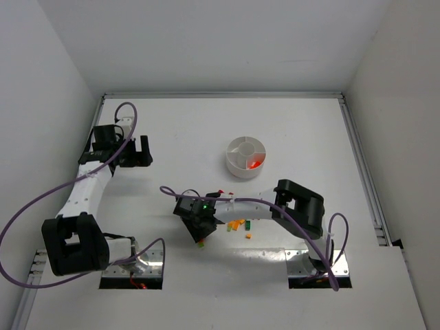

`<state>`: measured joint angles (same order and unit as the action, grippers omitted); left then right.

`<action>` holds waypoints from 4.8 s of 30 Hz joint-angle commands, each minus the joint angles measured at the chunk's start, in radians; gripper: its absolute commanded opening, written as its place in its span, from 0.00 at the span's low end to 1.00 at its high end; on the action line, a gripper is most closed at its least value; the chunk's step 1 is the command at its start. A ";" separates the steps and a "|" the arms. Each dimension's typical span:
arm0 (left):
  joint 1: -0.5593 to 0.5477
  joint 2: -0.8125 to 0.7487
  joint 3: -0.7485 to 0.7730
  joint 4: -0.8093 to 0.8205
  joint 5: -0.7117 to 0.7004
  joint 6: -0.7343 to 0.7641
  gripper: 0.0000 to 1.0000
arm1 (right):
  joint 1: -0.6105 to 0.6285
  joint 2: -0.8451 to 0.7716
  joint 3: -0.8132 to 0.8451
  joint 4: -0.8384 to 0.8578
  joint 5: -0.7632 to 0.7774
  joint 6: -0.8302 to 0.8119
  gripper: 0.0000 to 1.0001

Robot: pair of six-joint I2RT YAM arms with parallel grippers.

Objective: Sort the legos into containers by color

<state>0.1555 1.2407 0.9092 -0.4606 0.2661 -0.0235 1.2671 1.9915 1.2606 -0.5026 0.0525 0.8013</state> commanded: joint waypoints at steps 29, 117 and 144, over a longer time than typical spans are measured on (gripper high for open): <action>-0.007 0.088 0.042 0.145 0.122 -0.038 0.99 | -0.095 -0.370 -0.122 0.134 0.457 -0.750 0.00; -0.123 0.088 0.089 0.120 -0.002 -0.036 0.99 | -0.362 -0.060 0.085 -0.096 -0.352 -0.783 0.44; -0.073 0.086 0.099 0.102 0.018 -0.007 0.99 | -0.327 0.187 0.250 -0.112 -0.143 -0.709 0.28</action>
<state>0.0681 1.3441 0.9989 -0.3717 0.2657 -0.0467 0.9321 2.1319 1.4826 -0.6090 -0.1253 0.0814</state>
